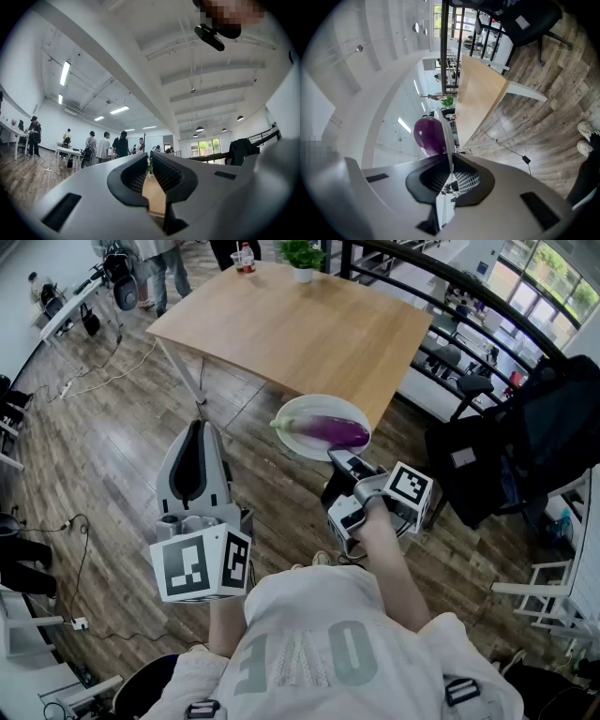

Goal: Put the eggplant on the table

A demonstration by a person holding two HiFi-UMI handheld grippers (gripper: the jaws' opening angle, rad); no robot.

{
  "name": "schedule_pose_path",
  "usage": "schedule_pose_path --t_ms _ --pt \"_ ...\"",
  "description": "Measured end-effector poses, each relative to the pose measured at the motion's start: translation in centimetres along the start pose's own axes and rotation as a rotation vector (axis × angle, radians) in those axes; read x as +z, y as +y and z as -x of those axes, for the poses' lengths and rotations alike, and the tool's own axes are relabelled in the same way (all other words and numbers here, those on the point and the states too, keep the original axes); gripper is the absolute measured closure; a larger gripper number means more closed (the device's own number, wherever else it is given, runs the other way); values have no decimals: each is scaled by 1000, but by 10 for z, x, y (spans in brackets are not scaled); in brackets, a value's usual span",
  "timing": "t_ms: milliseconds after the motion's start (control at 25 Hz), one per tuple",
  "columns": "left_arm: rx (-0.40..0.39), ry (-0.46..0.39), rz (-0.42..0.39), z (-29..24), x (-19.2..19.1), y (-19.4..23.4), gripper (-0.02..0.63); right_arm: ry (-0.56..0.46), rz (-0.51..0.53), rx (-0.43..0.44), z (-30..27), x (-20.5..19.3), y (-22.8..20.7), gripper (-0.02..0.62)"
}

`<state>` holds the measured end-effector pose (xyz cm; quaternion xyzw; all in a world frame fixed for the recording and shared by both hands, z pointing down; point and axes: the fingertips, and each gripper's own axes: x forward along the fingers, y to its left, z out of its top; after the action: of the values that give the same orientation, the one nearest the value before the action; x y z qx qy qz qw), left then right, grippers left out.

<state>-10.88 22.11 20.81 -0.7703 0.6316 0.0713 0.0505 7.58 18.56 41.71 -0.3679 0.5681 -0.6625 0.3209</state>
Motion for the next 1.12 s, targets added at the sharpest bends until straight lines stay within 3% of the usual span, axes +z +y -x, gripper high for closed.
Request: schedule_pose_path --t_ms 520,880,1120 --pt "-9 -52 -14 -2 1 -10 568 -6 72 -10 -4 7 -5 563" --pt "30 -6 -25 -1 -15 -3 568 4 36 -33 -10 13 -23 563" --pt "19 -21 -24 -65 -28 11 568 20 37 -39 -63 39 -21 563"
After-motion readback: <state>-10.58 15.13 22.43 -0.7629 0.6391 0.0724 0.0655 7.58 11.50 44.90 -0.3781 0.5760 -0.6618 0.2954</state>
